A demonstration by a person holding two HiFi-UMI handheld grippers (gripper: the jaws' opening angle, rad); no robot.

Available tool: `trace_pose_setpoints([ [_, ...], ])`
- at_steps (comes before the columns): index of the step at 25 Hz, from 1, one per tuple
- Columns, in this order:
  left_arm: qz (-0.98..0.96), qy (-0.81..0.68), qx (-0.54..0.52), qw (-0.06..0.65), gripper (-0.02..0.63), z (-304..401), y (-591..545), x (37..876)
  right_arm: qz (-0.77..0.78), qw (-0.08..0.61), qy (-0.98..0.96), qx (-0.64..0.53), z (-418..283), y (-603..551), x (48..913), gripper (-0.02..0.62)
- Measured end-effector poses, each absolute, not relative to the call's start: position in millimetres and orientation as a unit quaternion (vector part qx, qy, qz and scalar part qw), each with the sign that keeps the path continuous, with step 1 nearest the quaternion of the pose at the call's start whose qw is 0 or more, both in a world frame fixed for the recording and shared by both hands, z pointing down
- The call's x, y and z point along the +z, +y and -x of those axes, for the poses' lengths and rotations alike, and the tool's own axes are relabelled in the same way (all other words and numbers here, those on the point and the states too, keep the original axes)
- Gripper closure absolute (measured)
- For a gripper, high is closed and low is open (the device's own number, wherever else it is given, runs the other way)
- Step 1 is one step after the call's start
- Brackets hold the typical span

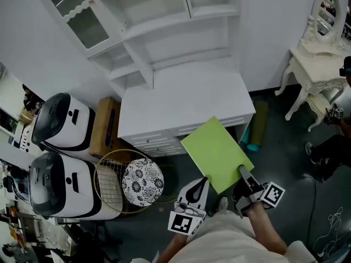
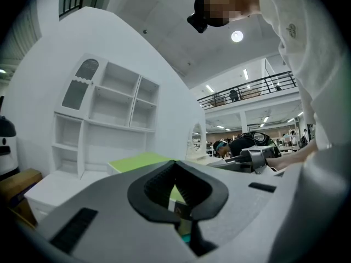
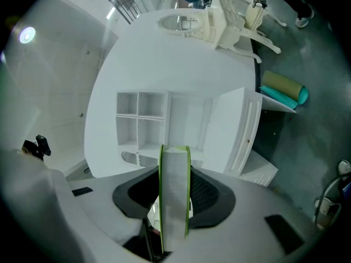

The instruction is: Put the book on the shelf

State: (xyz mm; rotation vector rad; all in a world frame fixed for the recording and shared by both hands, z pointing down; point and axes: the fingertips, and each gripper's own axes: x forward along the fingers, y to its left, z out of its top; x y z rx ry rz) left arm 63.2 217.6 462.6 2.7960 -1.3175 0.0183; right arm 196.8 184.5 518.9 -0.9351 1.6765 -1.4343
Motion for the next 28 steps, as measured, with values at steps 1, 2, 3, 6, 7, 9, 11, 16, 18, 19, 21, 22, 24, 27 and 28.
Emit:
trace_pose_setpoints([
  [1, -0.903, -0.428, 0.006, 0.025, 0.603, -65.6, 218.0, 462.0, 0.363, 0.360, 0.652, -0.560, -199.3, 184.5, 520.4, 0.445],
  [2, -0.902, -0.432, 0.000, 0.026, 0.603, -67.4, 217.9, 460.7, 0.363, 0.356, 0.653, -0.562, -201.1, 184.2, 521.9, 0.445],
  [3, -0.900, -0.435, -0.003, 0.027, 0.603, -68.6, 218.2, 460.9, 0.362, 0.351, 0.655, -0.563, -202.3, 183.9, 523.5, 0.445],
  [6, -0.896, -0.443, 0.007, 0.030, 0.603, -67.6, 220.0, 466.6, 0.359, 0.344, 0.655, -0.568, -203.5, 183.4, 527.7, 0.445],
  [7, -0.894, -0.447, 0.002, 0.033, 0.603, -66.0, 218.7, 465.2, 0.358, 0.345, 0.655, -0.569, -203.2, 182.6, 527.9, 0.445],
  [9, -0.890, -0.454, -0.007, 0.038, 0.603, -62.0, 214.2, 462.1, 0.358, 0.344, 0.656, -0.569, -201.5, 179.4, 527.6, 0.445],
  [11, -0.891, -0.453, 0.002, 0.035, 0.603, -58.2, 209.6, 464.8, 0.359, 0.338, 0.658, -0.568, -198.7, 174.8, 527.9, 0.445],
  [16, -0.888, -0.458, -0.015, 0.033, 0.603, -45.2, 187.5, 461.6, 0.361, 0.335, 0.662, -0.565, -187.0, 159.3, 525.7, 0.445],
  [18, -0.886, -0.462, -0.016, 0.026, 0.603, -36.7, 176.9, 461.6, 0.364, 0.335, 0.662, -0.563, -181.7, 152.6, 525.8, 0.443],
  [19, -0.886, -0.463, -0.015, 0.024, 0.603, -31.8, 171.5, 462.7, 0.365, 0.335, 0.662, -0.562, -178.5, 148.7, 525.5, 0.445],
  [21, -0.886, -0.463, -0.016, 0.023, 0.603, -21.0, 160.3, 463.1, 0.368, 0.335, 0.663, -0.559, -171.0, 139.3, 524.3, 0.443],
  [22, -0.886, -0.463, -0.017, 0.025, 0.603, -15.3, 154.4, 462.6, 0.370, 0.335, 0.664, -0.557, -166.9, 133.7, 523.8, 0.445],
  [24, -0.888, -0.459, -0.018, 0.027, 0.603, -4.4, 141.9, 462.0, 0.376, 0.336, 0.662, -0.555, -158.4, 121.4, 522.7, 0.445],
  [27, -0.892, -0.451, -0.019, 0.022, 0.603, 7.7, 123.2, 459.7, 0.381, 0.339, 0.659, -0.553, -145.0, 103.2, 519.4, 0.445],
  [28, -0.894, -0.448, -0.019, 0.021, 0.603, 11.0, 117.4, 459.4, 0.381, 0.340, 0.660, -0.551, -140.4, 97.4, 518.3, 0.445],
])
